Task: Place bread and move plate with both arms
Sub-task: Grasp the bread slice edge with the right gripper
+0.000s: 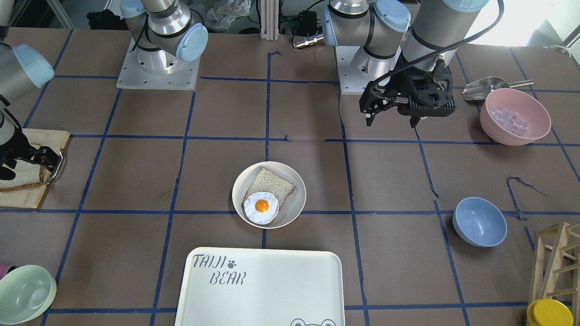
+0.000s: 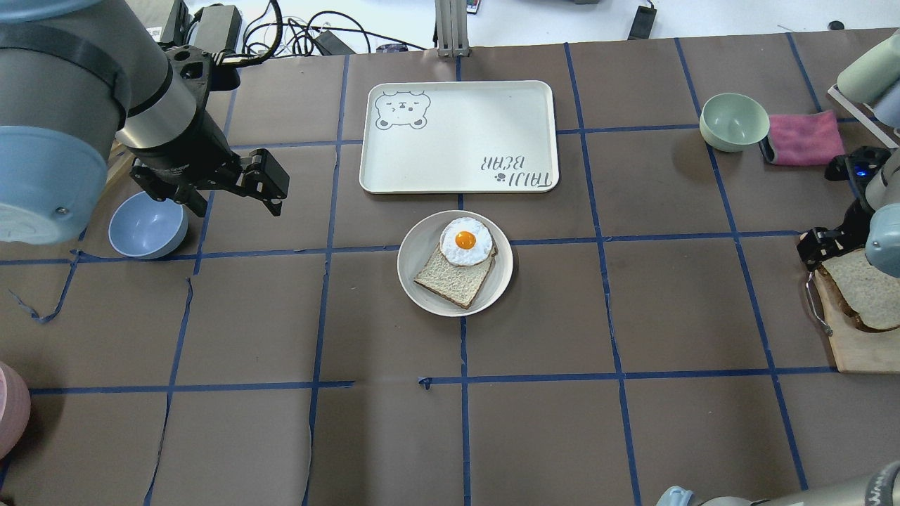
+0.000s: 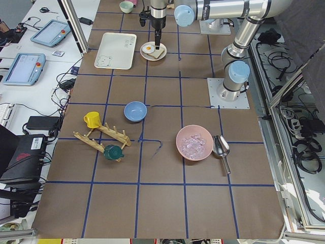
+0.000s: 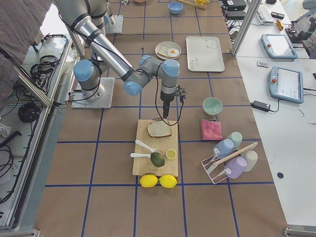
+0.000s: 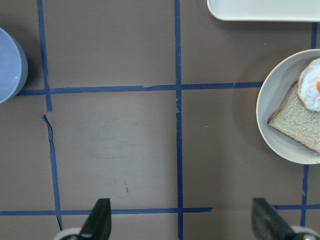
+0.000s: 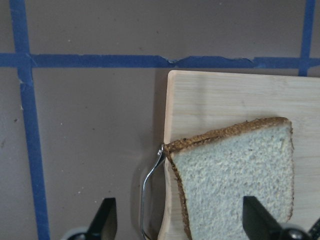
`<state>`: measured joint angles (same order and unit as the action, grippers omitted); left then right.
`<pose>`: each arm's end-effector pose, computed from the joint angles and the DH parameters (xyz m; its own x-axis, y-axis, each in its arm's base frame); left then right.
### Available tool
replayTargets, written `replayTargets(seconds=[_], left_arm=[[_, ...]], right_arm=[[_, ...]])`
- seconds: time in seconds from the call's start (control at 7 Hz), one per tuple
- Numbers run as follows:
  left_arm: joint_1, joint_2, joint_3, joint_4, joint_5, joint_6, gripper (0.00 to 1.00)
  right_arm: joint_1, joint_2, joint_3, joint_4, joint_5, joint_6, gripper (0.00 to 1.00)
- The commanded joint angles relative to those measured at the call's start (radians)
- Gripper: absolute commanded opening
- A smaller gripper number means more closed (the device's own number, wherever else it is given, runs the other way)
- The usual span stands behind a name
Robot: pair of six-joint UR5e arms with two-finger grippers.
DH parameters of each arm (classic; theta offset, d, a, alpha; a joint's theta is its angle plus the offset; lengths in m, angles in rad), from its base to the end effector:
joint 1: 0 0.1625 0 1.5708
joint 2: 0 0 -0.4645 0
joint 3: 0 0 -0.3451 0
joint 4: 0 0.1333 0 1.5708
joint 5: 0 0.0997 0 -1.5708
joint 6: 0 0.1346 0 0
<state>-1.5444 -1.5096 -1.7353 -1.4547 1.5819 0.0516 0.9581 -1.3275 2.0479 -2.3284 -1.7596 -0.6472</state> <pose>-0.1208 -0.4196 0.4572 -0.9996 0.0251 -0.0118 0.0252 0.9996 -0.0122 -0.1852 -0.4514 0.2573 -0.9844 -0.0377 0.1721 -0.0236 0.9962 0.0834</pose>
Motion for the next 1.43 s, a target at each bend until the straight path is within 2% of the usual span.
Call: replayTargets(seconds=[0.0, 0.57, 0.86, 1.14, 1.29], left_arm=[[0.007, -0.004, -0.001, -0.001, 0.004, 0.001, 1.0], [0.012, 0.002, -0.003, -0.016, 0.012, -0.003, 1.0], [0.012, 0.002, -0.003, -0.016, 0.012, -0.001, 1.0], [0.015, 0.002, -0.003, -0.016, 0.01, -0.001, 1.0], [0.015, 0.002, -0.004, -0.018, 0.01, -0.001, 1.0]], right_arm=[[-0.067, 0.059, 0.005, -0.028, 0.003, -0.098, 0.86], [-0.068, 0.065, 0.018, -0.031, -0.004, -0.108, 0.78], [-0.07, 0.063, 0.017, -0.031, -0.006, -0.111, 0.47], [-0.07, 0.062, 0.014, -0.032, -0.006, -0.126, 0.32], [-0.07, 0.062, 0.014, -0.032, -0.006, -0.126, 0.19]])
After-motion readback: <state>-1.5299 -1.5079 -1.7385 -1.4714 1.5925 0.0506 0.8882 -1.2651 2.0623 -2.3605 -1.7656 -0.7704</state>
